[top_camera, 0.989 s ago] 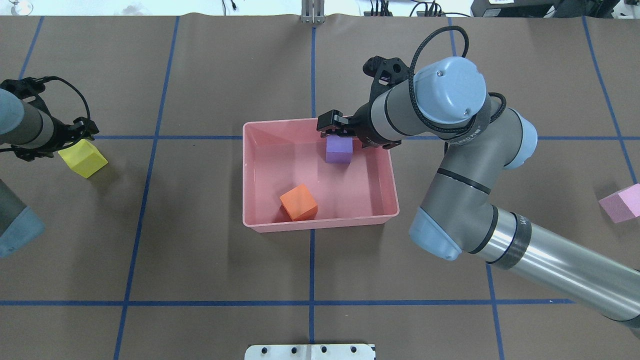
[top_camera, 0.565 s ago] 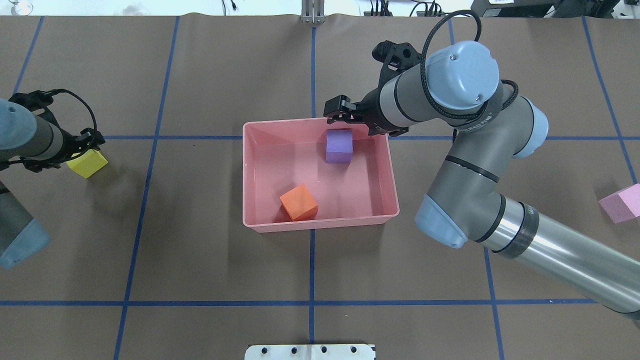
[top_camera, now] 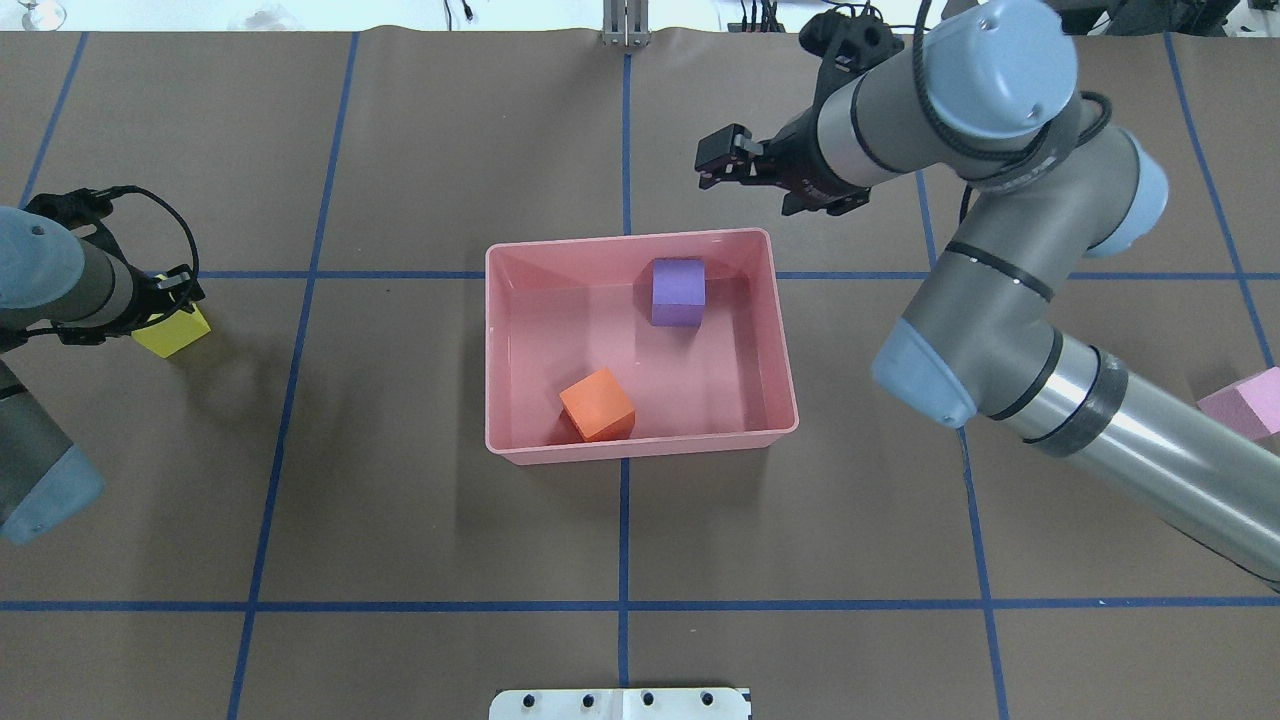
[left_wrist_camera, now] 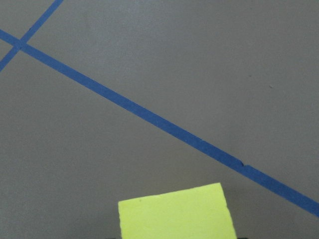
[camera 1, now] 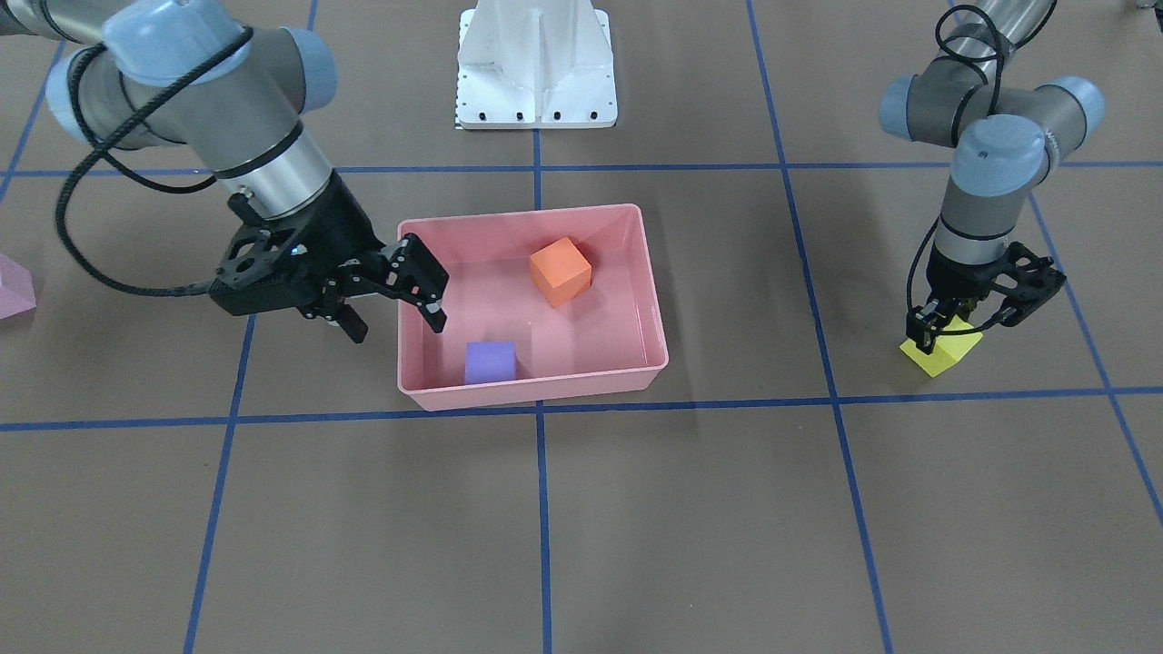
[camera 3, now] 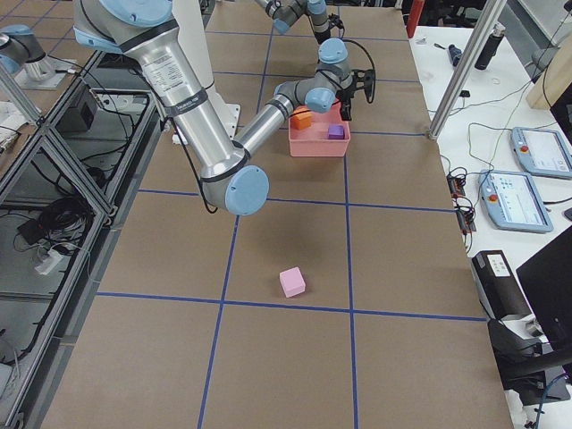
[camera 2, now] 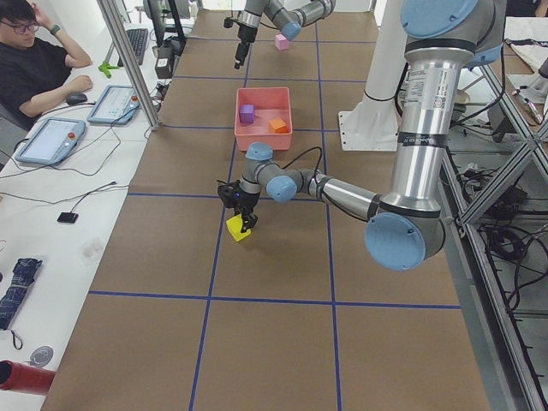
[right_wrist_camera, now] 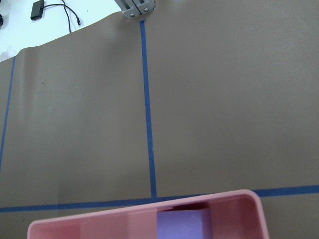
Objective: Place blocks into pink bin with both arms
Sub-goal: 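Grasp the yellow cube with the left gripper while the right gripper withdraws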
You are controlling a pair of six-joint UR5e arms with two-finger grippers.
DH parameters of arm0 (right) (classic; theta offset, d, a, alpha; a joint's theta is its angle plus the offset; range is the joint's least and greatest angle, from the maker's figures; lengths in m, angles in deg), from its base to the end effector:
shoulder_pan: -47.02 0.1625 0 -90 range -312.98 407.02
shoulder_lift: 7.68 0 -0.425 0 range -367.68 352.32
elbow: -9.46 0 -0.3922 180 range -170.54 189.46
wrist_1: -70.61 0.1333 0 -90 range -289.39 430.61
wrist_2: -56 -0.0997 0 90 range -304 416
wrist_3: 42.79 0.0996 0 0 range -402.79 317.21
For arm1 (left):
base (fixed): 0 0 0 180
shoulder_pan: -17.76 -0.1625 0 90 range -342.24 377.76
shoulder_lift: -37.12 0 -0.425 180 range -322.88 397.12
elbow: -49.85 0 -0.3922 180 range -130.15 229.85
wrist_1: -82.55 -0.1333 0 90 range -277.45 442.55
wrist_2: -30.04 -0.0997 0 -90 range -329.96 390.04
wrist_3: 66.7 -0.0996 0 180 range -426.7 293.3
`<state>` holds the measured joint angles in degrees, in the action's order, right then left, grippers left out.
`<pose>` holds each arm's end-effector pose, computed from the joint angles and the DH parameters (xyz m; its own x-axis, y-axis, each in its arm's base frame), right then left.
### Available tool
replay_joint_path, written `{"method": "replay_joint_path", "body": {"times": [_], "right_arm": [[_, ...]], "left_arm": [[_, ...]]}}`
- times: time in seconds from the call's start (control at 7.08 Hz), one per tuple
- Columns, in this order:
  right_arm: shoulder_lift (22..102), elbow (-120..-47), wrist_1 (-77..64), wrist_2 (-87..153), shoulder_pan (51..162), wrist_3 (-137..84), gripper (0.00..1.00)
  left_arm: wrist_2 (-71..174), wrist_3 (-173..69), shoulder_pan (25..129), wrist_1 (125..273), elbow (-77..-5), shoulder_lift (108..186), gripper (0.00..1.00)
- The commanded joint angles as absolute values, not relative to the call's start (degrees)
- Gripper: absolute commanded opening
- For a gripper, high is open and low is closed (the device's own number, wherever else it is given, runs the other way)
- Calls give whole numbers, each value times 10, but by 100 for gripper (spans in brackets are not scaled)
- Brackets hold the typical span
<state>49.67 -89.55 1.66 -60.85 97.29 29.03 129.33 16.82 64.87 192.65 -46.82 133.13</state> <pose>-0.3456 -0.5540 0.2118 0.4125 0.0608 0.9089 -0.3167 0.9451 0.0805 0.2981 -0.4931 0.5277 0.6434 -0.5290 -0.5533 0.5948 0.8005 -0.0738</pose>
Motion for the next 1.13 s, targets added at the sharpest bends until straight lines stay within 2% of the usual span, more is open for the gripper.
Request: {"method": "replay_joint_path", "body": {"times": [0.0,0.28,0.71,0.99], "right_arm": [[552,-896,14,-732,1095,181,100],[626,-890,13,-794,1182,60,100],[754,-872,10,-780,1216,-215,100],[821,-870,9,-754,1216,-266,100]], "left_arm": [[1296,167,664,1930,-472,1338,0],[1334,165,720,1910,-473,1378,0],[1346,173,724,1738,-543,1495,0],[1379,212,723,1704,-578,1561,0]]}}
